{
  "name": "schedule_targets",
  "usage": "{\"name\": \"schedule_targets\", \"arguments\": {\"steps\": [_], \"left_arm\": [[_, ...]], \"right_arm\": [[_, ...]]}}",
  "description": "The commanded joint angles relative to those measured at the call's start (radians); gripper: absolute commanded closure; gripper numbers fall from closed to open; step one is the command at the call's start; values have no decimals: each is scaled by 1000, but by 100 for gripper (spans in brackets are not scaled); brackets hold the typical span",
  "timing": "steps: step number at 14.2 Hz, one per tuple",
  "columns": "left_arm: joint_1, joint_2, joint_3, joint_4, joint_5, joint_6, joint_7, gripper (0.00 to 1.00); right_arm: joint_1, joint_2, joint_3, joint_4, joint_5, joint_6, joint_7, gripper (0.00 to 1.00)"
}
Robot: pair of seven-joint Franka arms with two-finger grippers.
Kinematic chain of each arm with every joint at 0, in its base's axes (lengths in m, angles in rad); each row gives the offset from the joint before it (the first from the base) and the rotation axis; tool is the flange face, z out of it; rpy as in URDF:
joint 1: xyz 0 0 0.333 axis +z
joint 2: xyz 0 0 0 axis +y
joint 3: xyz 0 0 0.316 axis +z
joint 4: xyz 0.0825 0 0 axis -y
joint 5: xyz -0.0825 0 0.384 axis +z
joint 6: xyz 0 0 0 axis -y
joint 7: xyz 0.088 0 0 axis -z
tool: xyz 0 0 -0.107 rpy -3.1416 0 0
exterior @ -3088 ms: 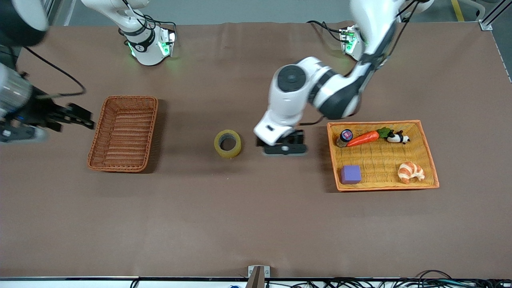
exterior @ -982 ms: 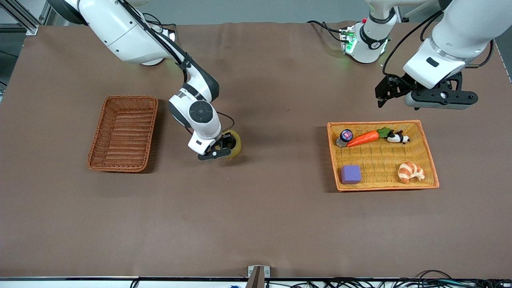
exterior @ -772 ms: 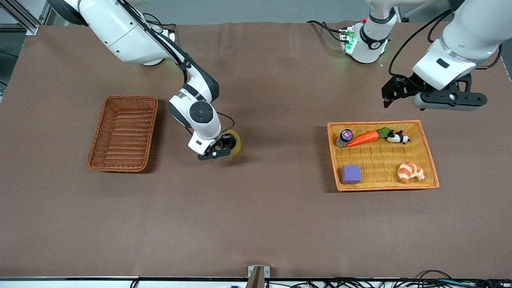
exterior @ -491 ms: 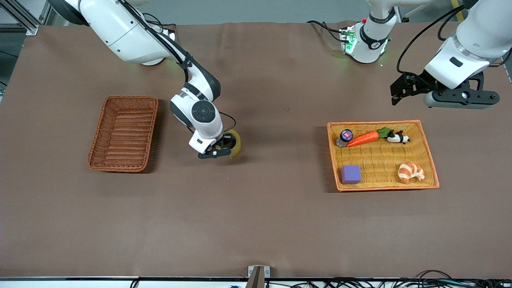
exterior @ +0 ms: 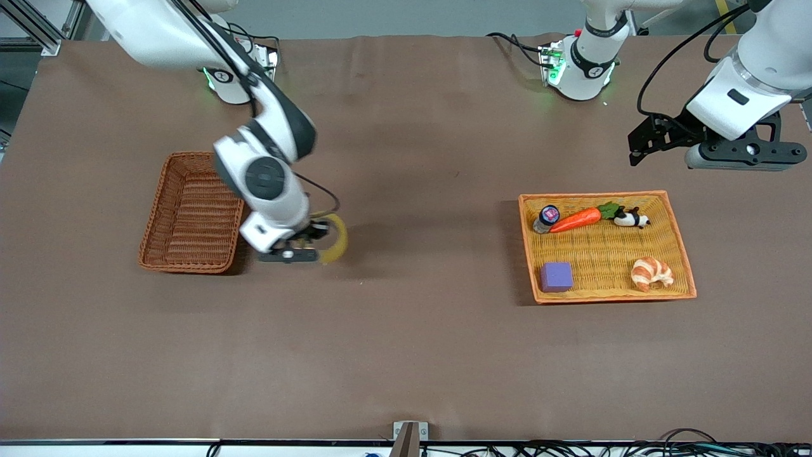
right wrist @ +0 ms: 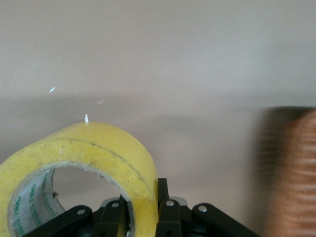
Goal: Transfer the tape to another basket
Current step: 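Carry the tape roll with the right gripper over the empty basket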
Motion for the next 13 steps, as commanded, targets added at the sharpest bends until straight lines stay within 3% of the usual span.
{"name": "schedule_targets", "arguments": {"steps": [1, 3, 4, 8, 10, 13], "left_arm": [[-1, 0, 0, 21, -2, -23, 13, 0], [-1, 0, 0, 18, -2, -25, 9, 0], [1, -1, 0, 17, -2, -35, 9, 0], [-1, 5, 2, 18, 41, -38, 10, 0], [1, 14, 2, 24, 42, -32, 10, 0], [-4, 34, 2, 49, 42, -32, 3, 0]], "right_arm": [[-32, -221, -157, -141, 140, -30, -262, 100], [-31, -313, -285, -253, 145, -21, -428, 100], [-29, -341, -319, -309, 145, -5, -454, 100], [-29, -367, -504, -450, 145, 99, -664, 99], [-31, -366, -535, -514, 145, 160, -683, 100], [-31, -340, -572, -637, 145, 361, -688, 100]]}}
